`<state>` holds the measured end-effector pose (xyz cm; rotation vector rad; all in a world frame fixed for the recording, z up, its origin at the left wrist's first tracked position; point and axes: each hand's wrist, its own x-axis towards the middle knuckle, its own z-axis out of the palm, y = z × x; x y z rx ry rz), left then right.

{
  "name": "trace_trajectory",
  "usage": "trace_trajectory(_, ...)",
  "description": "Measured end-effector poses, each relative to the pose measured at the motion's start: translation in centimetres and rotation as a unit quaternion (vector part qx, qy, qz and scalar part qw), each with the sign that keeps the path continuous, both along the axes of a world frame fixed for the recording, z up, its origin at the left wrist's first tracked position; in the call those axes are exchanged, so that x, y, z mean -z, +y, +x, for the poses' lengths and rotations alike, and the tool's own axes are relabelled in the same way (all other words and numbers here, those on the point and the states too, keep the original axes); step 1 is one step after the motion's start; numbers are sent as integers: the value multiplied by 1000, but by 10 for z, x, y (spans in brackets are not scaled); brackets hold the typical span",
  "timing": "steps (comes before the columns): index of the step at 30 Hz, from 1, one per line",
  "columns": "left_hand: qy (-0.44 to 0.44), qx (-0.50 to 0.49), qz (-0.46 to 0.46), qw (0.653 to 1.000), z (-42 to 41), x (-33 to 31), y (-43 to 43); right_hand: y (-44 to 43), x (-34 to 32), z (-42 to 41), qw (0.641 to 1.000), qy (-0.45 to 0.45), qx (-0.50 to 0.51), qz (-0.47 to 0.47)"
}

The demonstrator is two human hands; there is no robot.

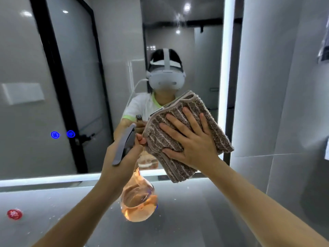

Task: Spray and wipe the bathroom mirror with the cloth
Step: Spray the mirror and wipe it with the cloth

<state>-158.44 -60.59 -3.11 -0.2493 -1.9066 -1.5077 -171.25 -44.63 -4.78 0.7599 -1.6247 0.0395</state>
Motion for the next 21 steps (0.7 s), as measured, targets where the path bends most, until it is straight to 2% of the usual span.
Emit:
trace_trajectory(7,10,-11,-34,999,-6,-9,5,11,-10,-2,1000,0,6,-3)
trace_trajectory(16,3,-12,-12,1000,-11,-15,10,10,-12,3,999,-43,21,-4)
trace_trajectory(21,35,5,-8,999,-16,-44,5,-10,-60,8,996,-44,53,-53)
